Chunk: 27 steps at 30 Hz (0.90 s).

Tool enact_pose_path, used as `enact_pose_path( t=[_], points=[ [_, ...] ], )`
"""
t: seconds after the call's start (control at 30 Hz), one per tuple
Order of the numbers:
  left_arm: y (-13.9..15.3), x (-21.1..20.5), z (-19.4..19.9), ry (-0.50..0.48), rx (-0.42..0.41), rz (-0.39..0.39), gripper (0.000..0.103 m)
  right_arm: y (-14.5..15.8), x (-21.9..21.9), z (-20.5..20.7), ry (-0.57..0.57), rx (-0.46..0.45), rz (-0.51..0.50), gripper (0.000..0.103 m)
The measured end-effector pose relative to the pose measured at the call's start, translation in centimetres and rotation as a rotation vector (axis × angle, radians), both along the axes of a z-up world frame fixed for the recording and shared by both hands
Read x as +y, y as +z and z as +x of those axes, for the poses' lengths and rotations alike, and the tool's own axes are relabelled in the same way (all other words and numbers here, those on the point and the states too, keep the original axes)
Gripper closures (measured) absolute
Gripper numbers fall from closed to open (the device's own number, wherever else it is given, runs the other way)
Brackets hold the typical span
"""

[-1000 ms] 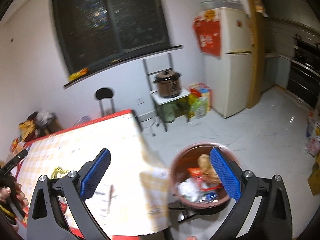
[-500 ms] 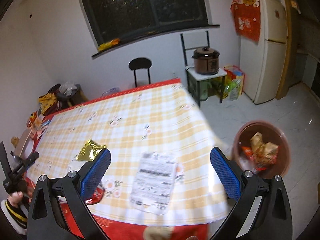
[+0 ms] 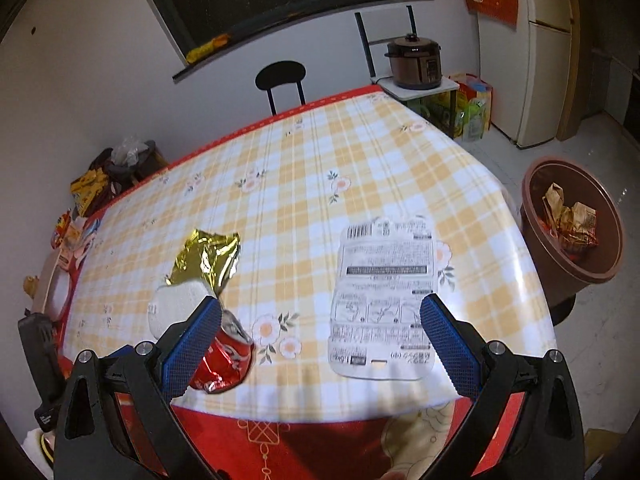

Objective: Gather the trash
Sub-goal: 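Bring both open grippers back over the table, then grasp the crushed red Coca-Cola can with the left gripper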

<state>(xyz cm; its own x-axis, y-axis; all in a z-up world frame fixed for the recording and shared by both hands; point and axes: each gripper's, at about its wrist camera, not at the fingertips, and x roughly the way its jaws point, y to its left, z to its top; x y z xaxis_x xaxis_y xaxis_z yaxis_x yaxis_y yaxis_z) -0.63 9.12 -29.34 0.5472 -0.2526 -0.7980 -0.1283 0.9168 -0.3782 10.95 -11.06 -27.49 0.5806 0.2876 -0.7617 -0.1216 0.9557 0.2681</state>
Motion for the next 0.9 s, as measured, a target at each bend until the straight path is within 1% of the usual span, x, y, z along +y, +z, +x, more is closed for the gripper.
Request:
enact_pose_path(
  t=[0.1,0.2,0.27,0.33,0.4,0.5,0.63,0.83,0.9],
  points=[
    [-0.8,-0.4,0.2,-0.016,0.017,-0.031,0.017,-0.2,0.1,-0.1,0.000,0.002,-0.008,0.005],
    [-1.2,-0.3,0.7,-0.023,0.028,-0.041,0.017,-0.5,0.2,-0.3,-0.004,0.016,-0.011,0.005],
    [-1.4,-0.3,0.9,-0.026,0.035,-0.052,0.017,-0.8,0.6,-0.5,-0.013,0.022,-0.060,0.005],
    [-1.7,-0.4,1.2,-0.029,0.050,-0.065,0.018,-1.1,0.9,-0.6,-0.009,0.028,-0.085,0.005],
    [-2.1,-0.6,1.6,-0.030,0.070,-0.076,0.022,-1.5,1.1,-0.7,-0.013,0.037,-0.098,0.005],
    [-2.8,-0.8,2.0,-0.028,0.104,-0.079,0.025,-2.0,1.2,-0.7,-0.011,0.051,-0.110,0.005],
    [-3.2,-0.7,2.5,-0.002,0.115,-0.086,0.025,-2.7,1.0,-0.5,-0.015,0.072,-0.106,0.005],
    [-4.1,-1.2,3.2,-0.004,0.145,-0.100,0.026,-3.3,0.5,-0.3,-0.029,0.089,-0.100,0.005],
    [-4.4,-1.4,3.4,0.003,0.155,-0.096,0.028,-3.5,0.3,-0.2,-0.032,0.089,-0.104,0.005]
  ],
)
